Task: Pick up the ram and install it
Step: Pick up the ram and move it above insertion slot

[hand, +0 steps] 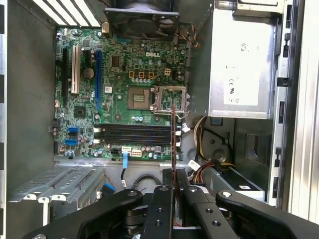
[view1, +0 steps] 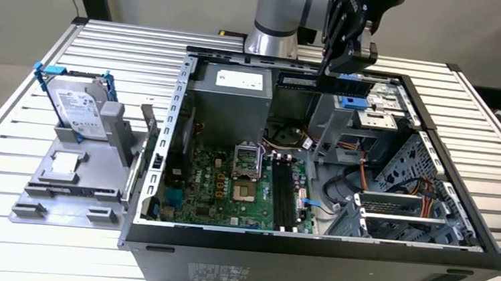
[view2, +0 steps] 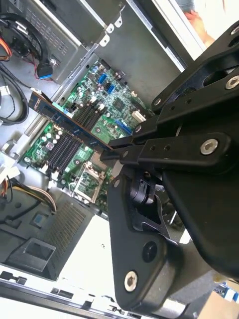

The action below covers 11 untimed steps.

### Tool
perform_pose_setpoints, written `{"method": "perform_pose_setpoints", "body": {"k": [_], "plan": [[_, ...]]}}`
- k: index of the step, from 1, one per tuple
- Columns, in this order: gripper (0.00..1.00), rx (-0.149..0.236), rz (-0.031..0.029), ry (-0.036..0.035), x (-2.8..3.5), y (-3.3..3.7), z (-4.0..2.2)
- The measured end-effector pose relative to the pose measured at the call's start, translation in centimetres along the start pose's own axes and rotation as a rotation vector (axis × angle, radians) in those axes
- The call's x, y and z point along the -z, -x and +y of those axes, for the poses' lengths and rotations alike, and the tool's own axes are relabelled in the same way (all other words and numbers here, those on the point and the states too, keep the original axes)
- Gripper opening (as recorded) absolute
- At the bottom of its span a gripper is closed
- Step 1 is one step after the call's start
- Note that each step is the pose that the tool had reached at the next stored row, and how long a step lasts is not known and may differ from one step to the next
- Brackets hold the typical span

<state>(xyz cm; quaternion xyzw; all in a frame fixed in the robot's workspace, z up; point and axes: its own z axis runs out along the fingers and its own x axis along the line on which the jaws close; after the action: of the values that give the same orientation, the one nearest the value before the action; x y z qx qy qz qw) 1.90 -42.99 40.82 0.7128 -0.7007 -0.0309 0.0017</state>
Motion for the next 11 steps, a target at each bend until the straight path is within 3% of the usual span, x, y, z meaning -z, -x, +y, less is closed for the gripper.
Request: {"method": "perform_pose_setpoints", "body": {"k": [11], "plan": [[0.00, -0.004, -0.0002, -0.0001, 0.00, 0.01, 0.00]]}}
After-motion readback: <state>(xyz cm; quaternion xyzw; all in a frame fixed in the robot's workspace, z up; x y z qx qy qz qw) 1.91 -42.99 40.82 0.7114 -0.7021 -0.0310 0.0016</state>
